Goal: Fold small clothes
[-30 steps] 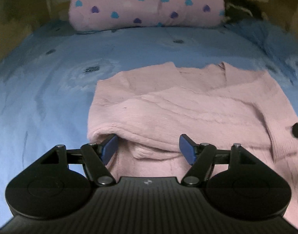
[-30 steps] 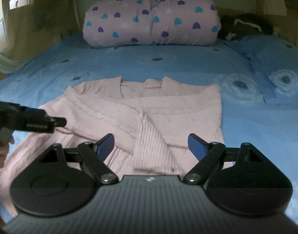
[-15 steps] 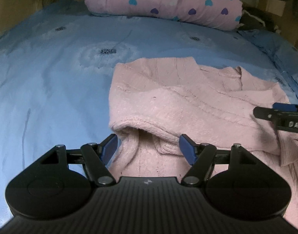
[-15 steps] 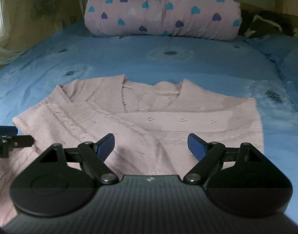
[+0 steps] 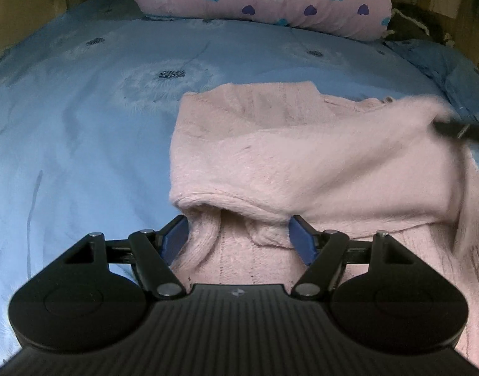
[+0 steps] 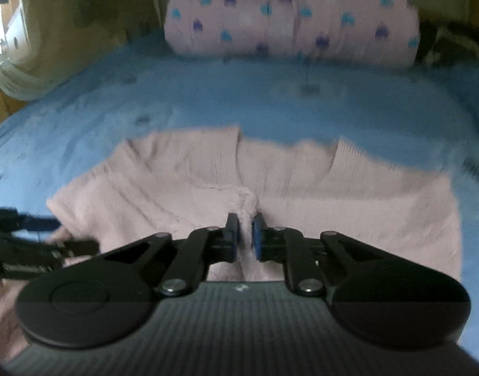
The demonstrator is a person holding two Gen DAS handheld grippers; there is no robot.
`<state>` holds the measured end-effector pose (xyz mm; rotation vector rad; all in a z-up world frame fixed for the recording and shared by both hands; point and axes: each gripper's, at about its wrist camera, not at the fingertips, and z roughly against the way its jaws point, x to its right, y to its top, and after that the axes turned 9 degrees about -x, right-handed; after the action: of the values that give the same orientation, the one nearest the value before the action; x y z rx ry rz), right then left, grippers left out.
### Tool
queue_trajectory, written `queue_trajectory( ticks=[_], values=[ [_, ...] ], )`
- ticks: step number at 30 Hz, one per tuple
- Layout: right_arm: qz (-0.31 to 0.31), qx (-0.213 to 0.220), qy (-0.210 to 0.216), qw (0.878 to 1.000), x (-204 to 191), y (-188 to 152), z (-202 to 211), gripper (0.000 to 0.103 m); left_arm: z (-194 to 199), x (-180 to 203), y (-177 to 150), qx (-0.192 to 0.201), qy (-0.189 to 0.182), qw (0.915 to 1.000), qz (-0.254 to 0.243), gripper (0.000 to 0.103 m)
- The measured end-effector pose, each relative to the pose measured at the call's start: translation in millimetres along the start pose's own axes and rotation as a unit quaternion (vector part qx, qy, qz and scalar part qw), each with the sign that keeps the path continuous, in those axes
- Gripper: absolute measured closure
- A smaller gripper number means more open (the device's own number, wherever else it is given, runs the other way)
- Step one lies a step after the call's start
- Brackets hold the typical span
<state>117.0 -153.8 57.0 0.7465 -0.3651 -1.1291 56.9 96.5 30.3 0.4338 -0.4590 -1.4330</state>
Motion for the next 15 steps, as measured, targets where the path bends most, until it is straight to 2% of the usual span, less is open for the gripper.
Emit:
queue_trajectory(
  ticks=[3, 5, 7, 9, 11, 15],
  values=[
    [-0.022, 0.058, -0.008, 0.998, 5, 9, 34, 0.09, -6, -1, 0, -0.008, 0.012, 0.9999, 0.002, 0.025],
    [-0.042, 0.09, -0.034, 0.994, 13, 14, 53, 0.09, -8, -4, 0, -0.011, 0.013, 0.9998, 0.012, 0.022],
    [-0.051, 0.101, -0.067, 0.991, 23, 16, 62, 0.09, -9, -6, 2, -0.014, 0.011, 0.9996, 0.021, 0.021],
    [-0.064, 0.083, -0.08, 0.991, 39, 18, 57, 0.09, -9, -6, 3, -0.016, 0.011, 0.9995, 0.024, 0.021],
    [-0.082, 0.036, -0.077, 0.993, 52, 16, 38, 0.09, -9, -4, 3, -0.015, 0.015, 0.9995, 0.022, 0.021],
    [-0.068, -0.033, -0.086, 0.993, 64, 8, -5, 0.087, -7, -2, 3, -0.012, 0.018, 0.9996, 0.017, 0.021]
  ],
)
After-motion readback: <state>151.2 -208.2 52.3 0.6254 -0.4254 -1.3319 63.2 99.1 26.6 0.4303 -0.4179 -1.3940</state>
